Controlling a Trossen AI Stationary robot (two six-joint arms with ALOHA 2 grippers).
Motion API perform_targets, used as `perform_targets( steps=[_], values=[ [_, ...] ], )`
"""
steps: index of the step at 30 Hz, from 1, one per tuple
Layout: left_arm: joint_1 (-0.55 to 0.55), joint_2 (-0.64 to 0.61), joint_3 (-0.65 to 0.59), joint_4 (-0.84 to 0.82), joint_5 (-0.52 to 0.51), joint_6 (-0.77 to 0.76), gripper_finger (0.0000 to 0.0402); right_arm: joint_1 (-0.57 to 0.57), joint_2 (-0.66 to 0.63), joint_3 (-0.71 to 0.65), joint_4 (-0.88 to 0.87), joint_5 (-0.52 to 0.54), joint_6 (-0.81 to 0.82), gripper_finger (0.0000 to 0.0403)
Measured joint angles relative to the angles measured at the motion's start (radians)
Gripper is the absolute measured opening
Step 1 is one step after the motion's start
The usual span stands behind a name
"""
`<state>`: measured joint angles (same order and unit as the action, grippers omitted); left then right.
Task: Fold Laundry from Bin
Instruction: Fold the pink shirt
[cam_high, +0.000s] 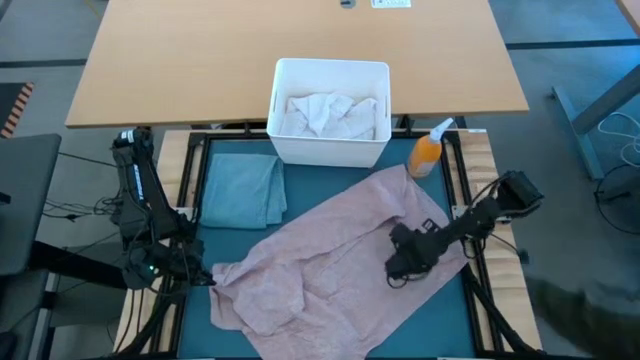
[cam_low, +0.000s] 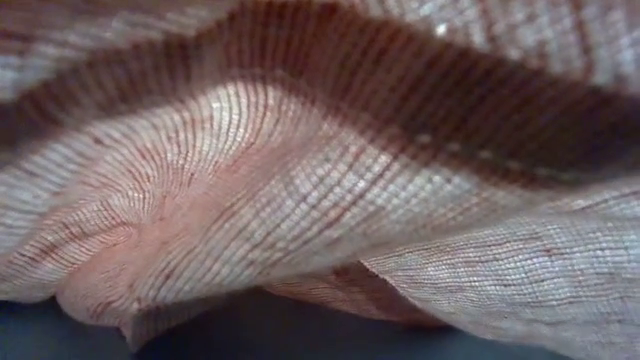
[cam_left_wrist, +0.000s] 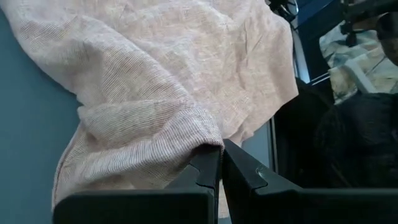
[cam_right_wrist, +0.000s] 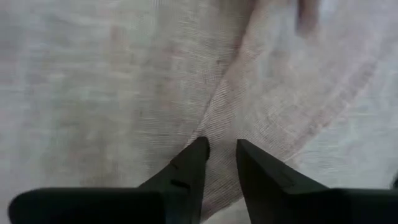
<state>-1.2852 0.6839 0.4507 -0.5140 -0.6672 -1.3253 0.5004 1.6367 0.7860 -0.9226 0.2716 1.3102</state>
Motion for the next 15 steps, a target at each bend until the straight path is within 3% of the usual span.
perform_targets(
  steps=[4,8,15],
  values=[
    [0.0,0.01,0.0,-0.003,-0.001,0.004,0.0,0.107,0.002,0.063,0.05,-0.071,0.127,0.0098],
    [0.0,0.017,0.0,-0.034,0.001,-0.004,0.0,0.148,0.006,0.179,0.036,-0.069,0.139,0.008],
    [0.0,0.017,0.0,-0.141,0.044,-0.14,0.0,0.056,0.006,0.425,-0.408,0.076,-0.005,0.0052]
  ],
)
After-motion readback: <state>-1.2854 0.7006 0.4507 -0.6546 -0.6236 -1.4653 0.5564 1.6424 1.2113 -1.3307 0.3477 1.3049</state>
